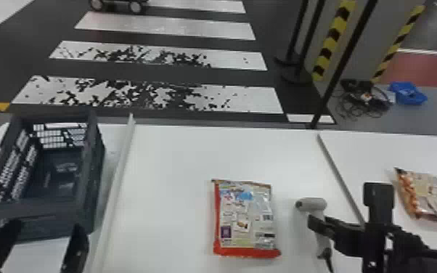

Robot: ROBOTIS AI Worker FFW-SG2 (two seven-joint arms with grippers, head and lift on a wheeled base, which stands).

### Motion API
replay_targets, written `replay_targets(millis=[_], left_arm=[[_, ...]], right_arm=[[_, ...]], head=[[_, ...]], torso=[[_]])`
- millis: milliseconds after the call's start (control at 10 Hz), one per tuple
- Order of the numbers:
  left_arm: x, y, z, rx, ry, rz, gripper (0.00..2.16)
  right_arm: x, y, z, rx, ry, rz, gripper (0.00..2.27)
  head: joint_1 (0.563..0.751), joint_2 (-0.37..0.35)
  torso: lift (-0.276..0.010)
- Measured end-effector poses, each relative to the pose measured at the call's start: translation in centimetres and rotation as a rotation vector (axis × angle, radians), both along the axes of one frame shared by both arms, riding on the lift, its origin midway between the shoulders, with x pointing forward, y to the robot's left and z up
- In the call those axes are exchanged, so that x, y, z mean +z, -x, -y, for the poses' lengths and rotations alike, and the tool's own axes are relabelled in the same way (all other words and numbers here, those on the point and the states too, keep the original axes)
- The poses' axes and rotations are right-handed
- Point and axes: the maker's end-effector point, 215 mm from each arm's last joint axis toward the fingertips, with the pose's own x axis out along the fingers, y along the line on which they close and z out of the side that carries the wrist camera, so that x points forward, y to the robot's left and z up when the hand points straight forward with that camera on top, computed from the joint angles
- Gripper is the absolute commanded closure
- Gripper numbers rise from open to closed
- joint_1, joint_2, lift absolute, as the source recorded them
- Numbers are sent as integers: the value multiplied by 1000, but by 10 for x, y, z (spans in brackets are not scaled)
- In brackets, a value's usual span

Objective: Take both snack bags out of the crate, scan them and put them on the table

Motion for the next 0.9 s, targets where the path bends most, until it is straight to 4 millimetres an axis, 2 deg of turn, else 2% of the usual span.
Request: replay_targets(millis=[300, 600, 700, 900], left_arm=[[3, 2, 0, -1, 1, 9, 151], [4, 2, 1, -2, 1, 10, 151], [3, 2, 1, -2, 1, 8, 151], [3, 2, 1, -2, 1, 8, 151]], right_arm=[[10, -1, 2, -4, 12, 21, 53], [42, 11, 18, -46, 12, 55, 63], [51, 21, 17, -51, -17, 52, 63], [62, 45, -8, -13, -118, 29, 76]], head=[[695, -120], [695, -143], [695, -148], [695, -127]], torso=[[-94], [-94], [-94], [-94]])
